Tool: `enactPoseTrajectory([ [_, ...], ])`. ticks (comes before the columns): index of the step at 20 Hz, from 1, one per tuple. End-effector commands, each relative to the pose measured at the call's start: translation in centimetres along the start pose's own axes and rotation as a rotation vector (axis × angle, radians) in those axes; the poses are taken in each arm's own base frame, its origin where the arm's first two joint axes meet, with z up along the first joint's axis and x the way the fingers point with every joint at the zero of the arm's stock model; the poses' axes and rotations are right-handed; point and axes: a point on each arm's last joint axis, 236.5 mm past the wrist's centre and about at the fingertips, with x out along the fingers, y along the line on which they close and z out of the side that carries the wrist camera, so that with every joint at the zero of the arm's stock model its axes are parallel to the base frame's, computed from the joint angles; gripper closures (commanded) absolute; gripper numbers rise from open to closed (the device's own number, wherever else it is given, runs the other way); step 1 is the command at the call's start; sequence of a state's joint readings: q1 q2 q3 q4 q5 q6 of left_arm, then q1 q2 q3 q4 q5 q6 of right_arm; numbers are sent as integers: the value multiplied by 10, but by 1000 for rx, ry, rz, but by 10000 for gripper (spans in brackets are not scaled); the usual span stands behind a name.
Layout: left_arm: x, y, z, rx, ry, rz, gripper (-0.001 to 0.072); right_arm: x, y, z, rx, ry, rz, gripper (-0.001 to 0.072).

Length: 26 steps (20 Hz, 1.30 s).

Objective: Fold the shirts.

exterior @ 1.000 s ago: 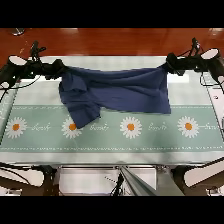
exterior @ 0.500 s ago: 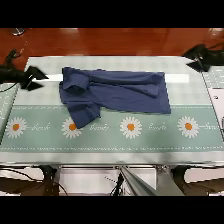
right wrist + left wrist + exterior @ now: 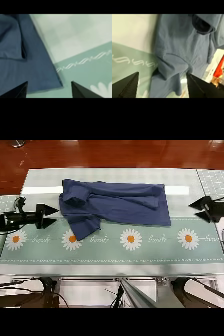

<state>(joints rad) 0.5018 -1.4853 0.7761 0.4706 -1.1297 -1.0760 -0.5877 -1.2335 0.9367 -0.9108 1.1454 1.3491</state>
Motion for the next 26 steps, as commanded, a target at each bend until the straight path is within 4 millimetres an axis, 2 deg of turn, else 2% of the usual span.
enactPoseTrajectory([
  [1,20,-6,6,-3,-73,-12,54,18,-8,-33,57,31,39,92],
  [5,38,-15,10,36,-95,29,53,19,-8,-34,56,32,43,92],
  [9,40,-19,21,32,-118,38,53,19,-8,-34,45,31,43,92],
  [13,64,-18,1,37,-46,52,62,19,-8,-31,45,21,40,92],
  [14,71,-17,-3,22,-33,60,115,19,-8,-32,45,21,40,92],
  [16,77,-21,-5,35,-21,60,665,19,-8,-32,45,24,41,92],
  [20,70,-48,11,109,-34,29,679,20,-15,-36,35,39,14,92],
  [22,67,-57,14,154,-24,27,679,26,-24,-48,58,103,-6,92],
  [24,65,-64,15,171,-15,16,679,40,-27,-65,79,195,-6,92],
  [26,65,-66,14,174,-9,11,679,59,-21,-75,82,249,8,92],
])
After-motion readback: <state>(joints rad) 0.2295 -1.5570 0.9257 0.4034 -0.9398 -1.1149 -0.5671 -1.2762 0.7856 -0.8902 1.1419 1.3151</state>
